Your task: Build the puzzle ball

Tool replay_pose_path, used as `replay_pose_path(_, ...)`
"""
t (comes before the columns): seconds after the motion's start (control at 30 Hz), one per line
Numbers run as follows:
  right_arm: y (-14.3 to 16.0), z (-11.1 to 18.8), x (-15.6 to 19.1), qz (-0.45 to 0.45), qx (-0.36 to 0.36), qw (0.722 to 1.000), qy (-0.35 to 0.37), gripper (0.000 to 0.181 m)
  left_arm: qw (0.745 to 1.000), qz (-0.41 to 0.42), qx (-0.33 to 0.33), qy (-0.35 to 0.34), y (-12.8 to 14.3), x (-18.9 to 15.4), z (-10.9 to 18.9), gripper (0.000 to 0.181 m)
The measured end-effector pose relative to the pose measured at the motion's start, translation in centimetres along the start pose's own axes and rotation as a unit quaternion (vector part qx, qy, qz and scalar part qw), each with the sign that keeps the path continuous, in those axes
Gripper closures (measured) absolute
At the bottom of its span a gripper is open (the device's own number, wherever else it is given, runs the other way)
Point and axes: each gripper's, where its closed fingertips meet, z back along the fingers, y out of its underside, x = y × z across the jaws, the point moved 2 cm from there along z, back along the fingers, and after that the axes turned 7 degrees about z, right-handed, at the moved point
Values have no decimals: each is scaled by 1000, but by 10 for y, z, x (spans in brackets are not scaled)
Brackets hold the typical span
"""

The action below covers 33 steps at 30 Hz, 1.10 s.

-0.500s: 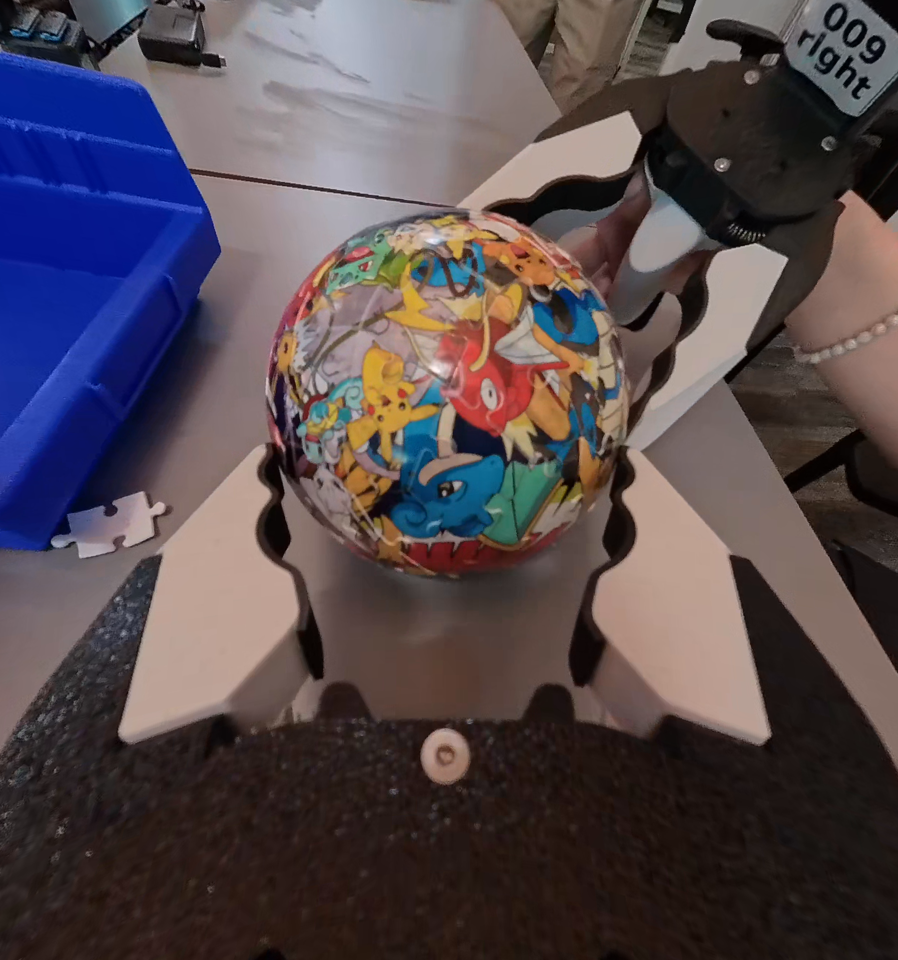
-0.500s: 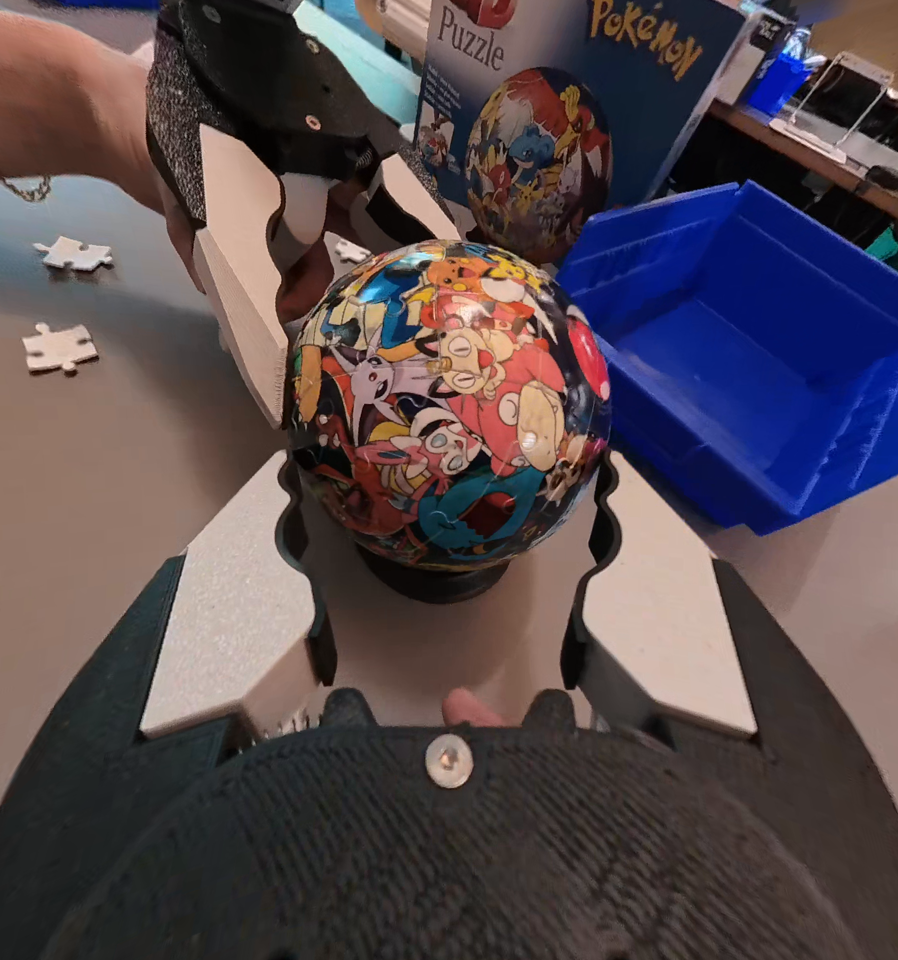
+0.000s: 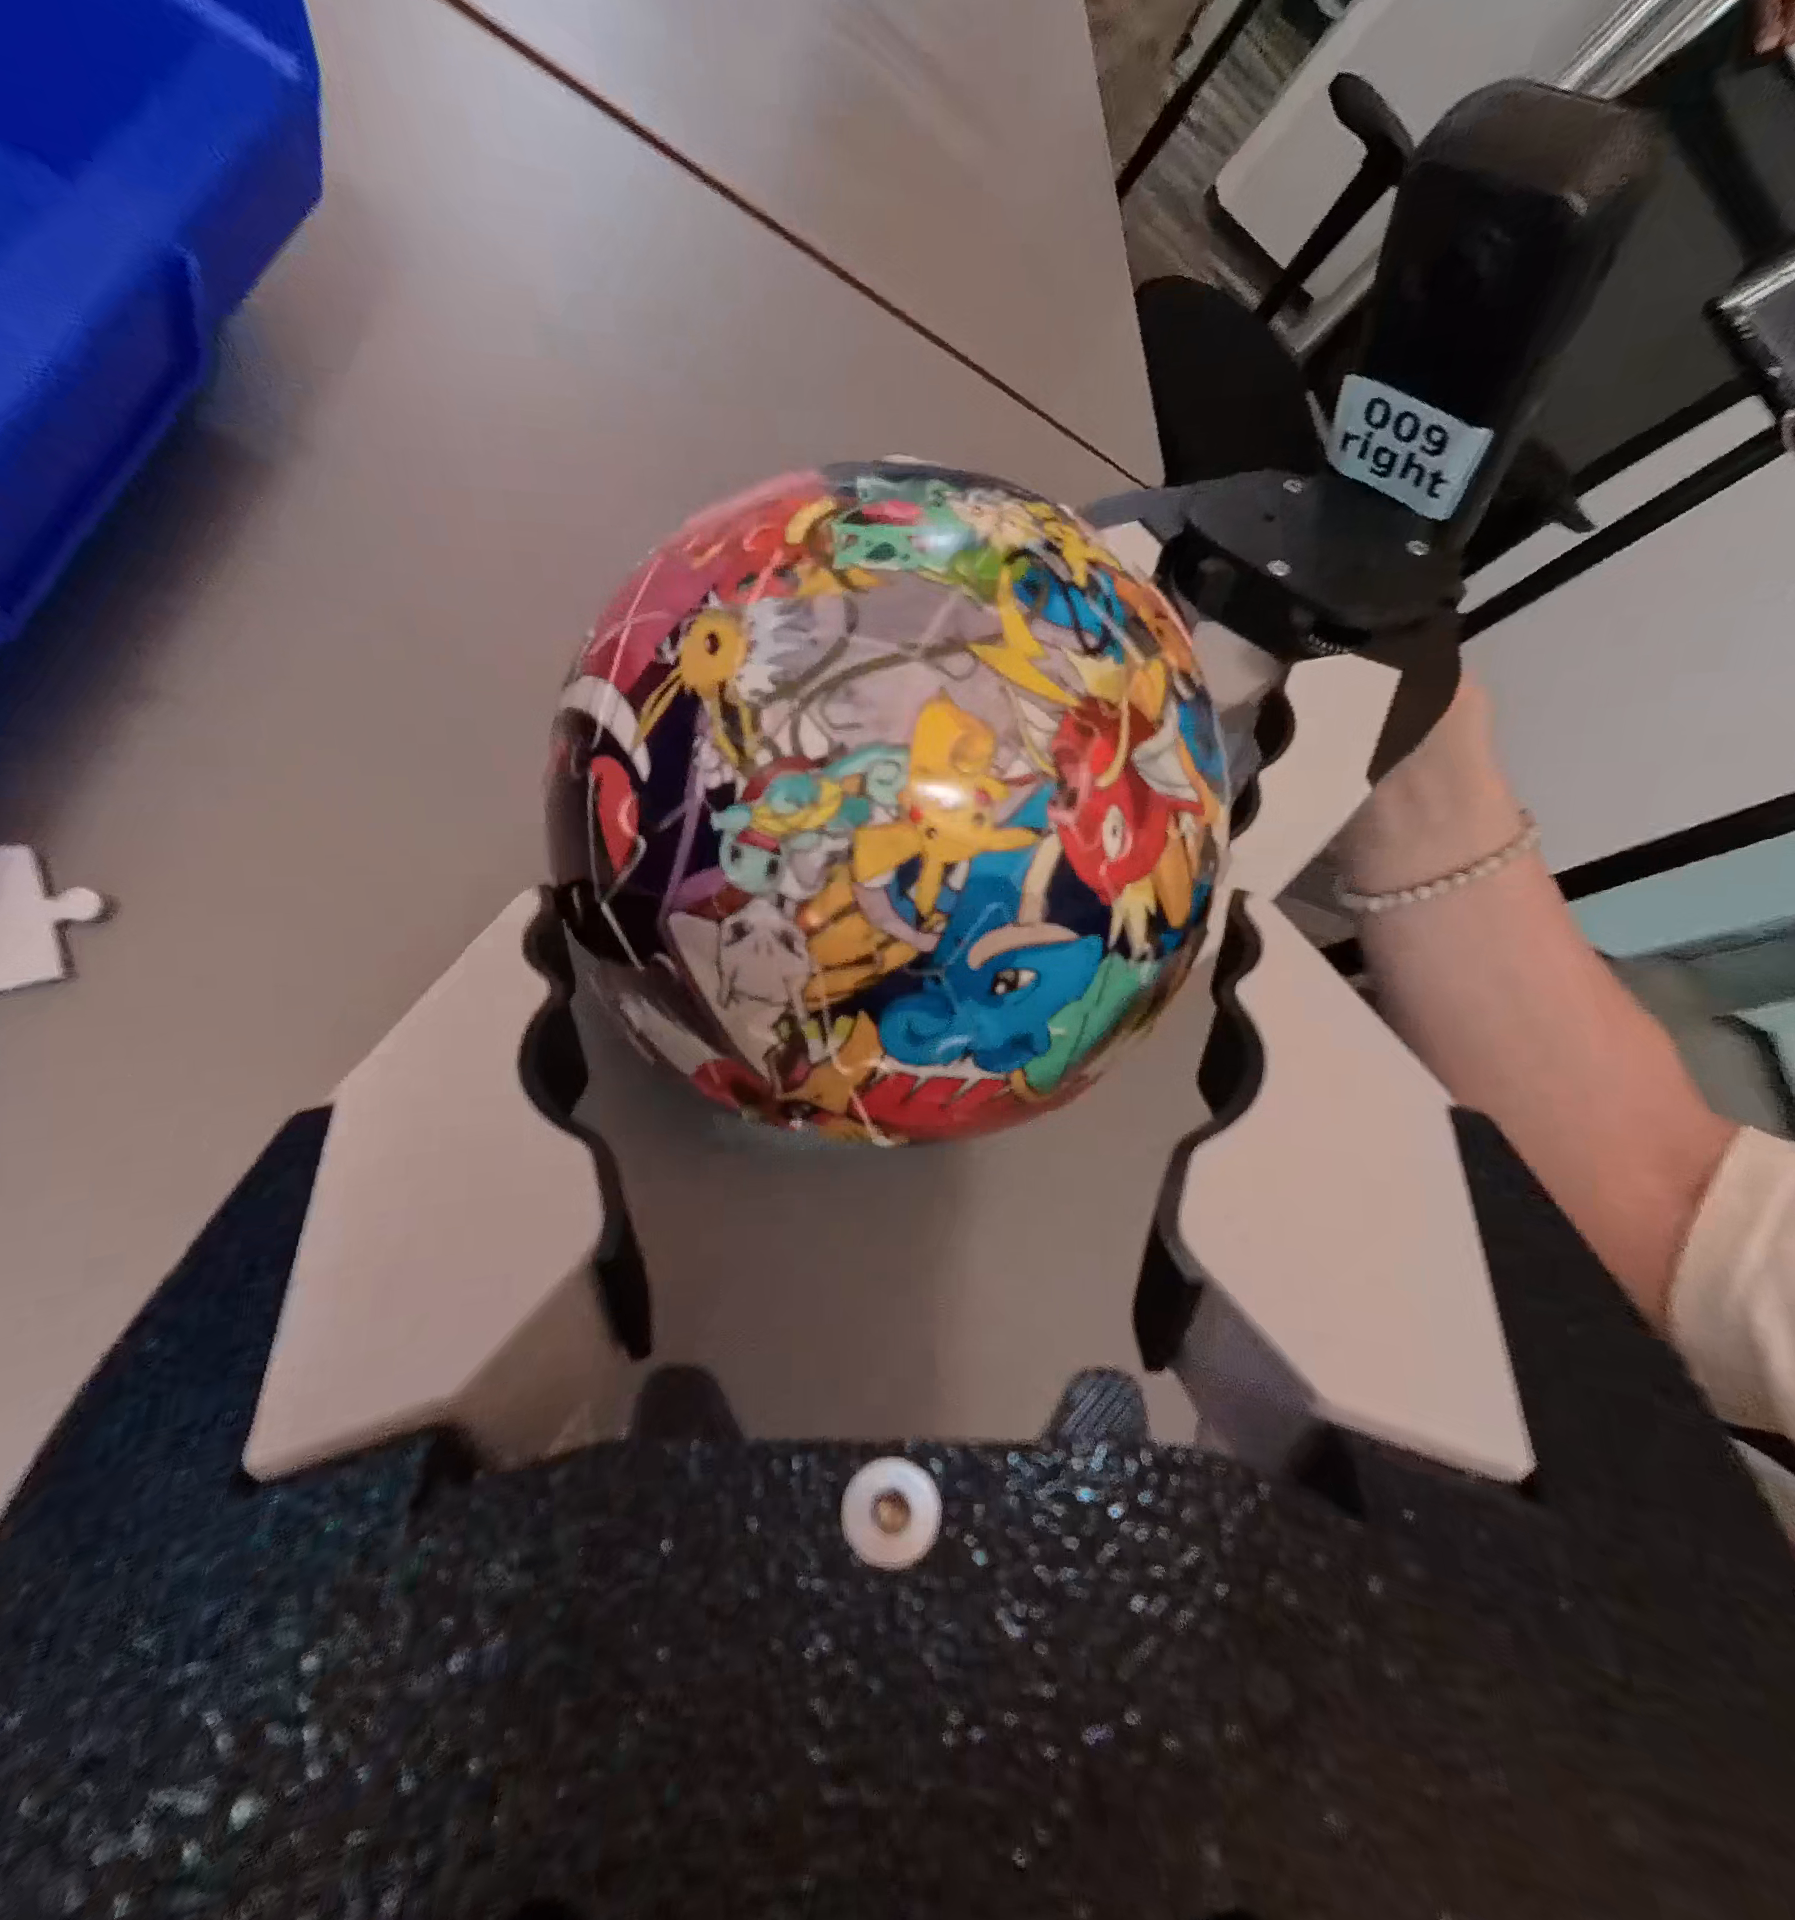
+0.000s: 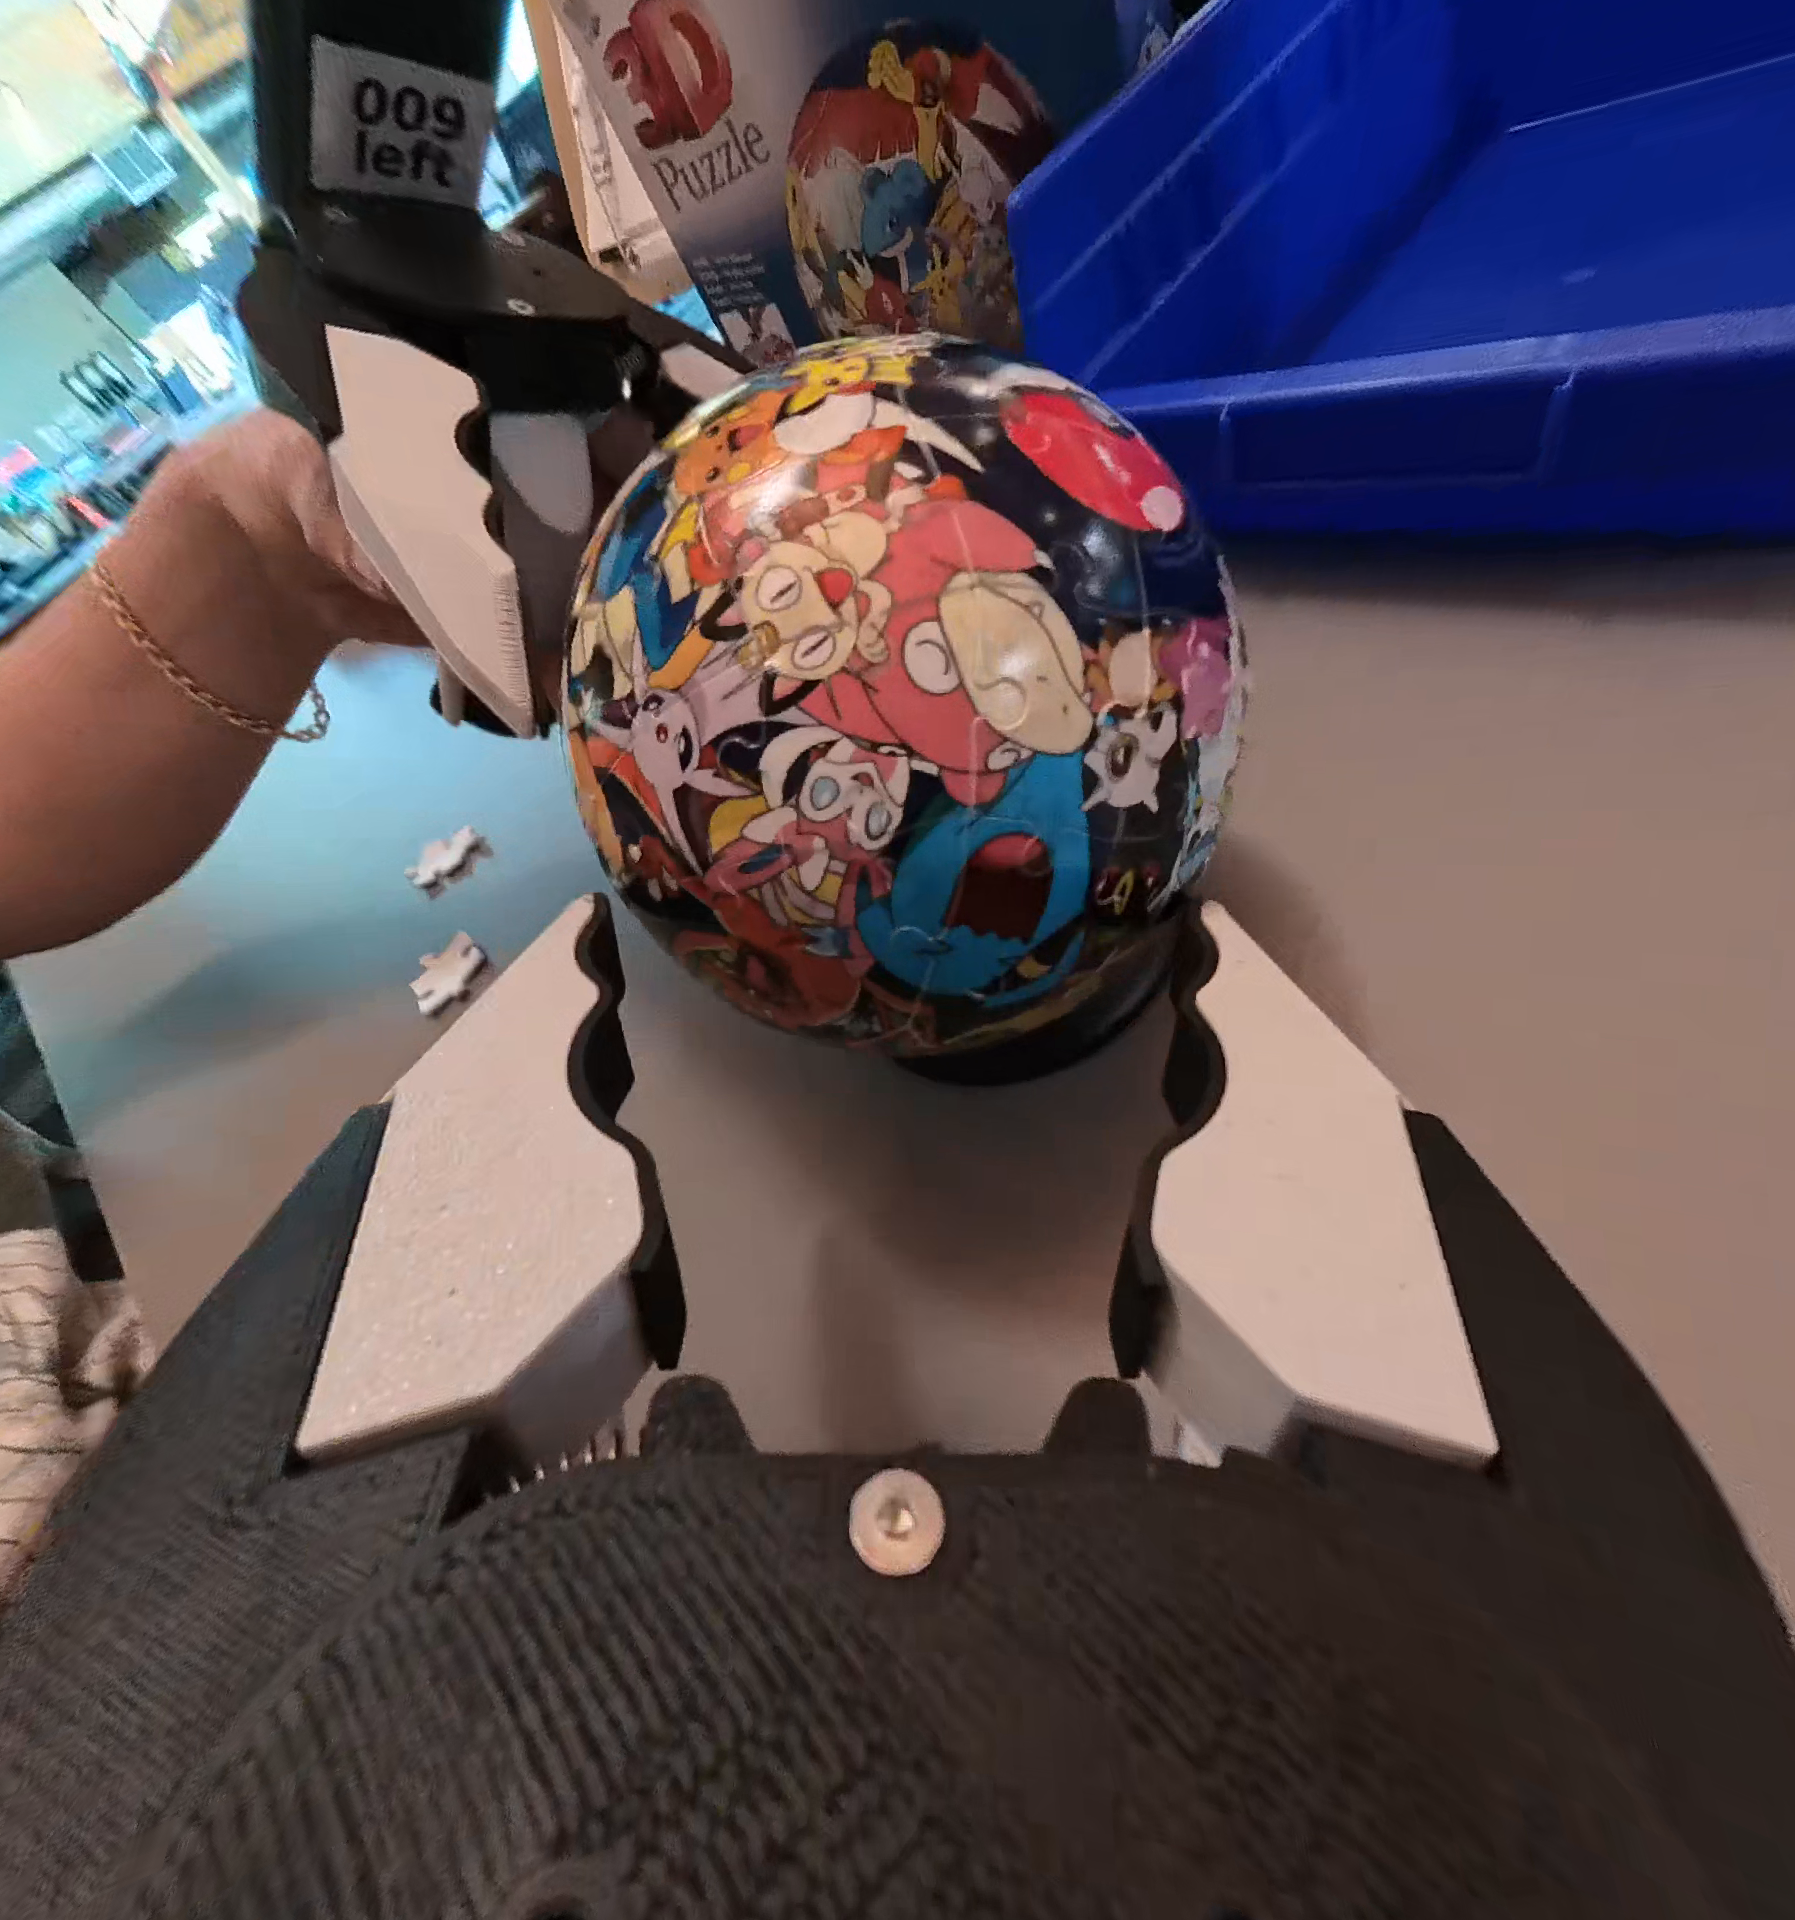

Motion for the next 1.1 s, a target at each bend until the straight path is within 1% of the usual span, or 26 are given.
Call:
replay_pose_path(0.1,-1,-5,-2,-37,-12,999,-17,74,998,35,39,18,6,3,-4,60)
replay_pose_path(0.27,-2,-12,-3,-65,-28,997,-39,69,996,68,35,35,3,5,-3,60)
replay_pose_path(0.33,-5,-13,-4,-74,-33,996,-41,69,998,49,30,33,5,5,-2,59)
replay_pose_path(0.4,-7,-14,-2,-66,-30,997,-36,70,999,-1,25,24,10,5,-1,57)
replay_pose_path(0.47,-11,-15,0,-13,-25,999,-20,70,998,-57,20,16,16,5,0,55)
replay_pose_path(0.57,-20,-13,6,107,-17,994,17,69,992,-127,4,10,20,3,2,53)
replay_pose_path(0.67,-37,-9,19,229,-25,972,53,70,980,-192,-51,19,16,-5,10,53)
replay_pose_path(0.73,-50,-6,30,304,-25,950,72,70,969,-229,-89,22,14,-10,15,53)
replay_pose_path(0.83,-59,-6,41,380,11,921,92,70,958,-262,-119,4,14,-9,19,53)
replay_pose_path(0.9,-59,-9,42,399,43,911,99,70,956,-265,-125,-10,15,-5,19,53)
replay_pose_path(0.97,-56,-12,39,398,66,909,99,70,957,-260,-126,-18,16,-2,19,53)
replay_pose_path(1.03,-53,-15,36,386,76,915,96,70,963,-243,-119,-16,18,-1,19,54)
replay_pose_path(1.1,-50,-17,34,354,79,928,88,70,970,-222,-103,-10,19,0,20,53)
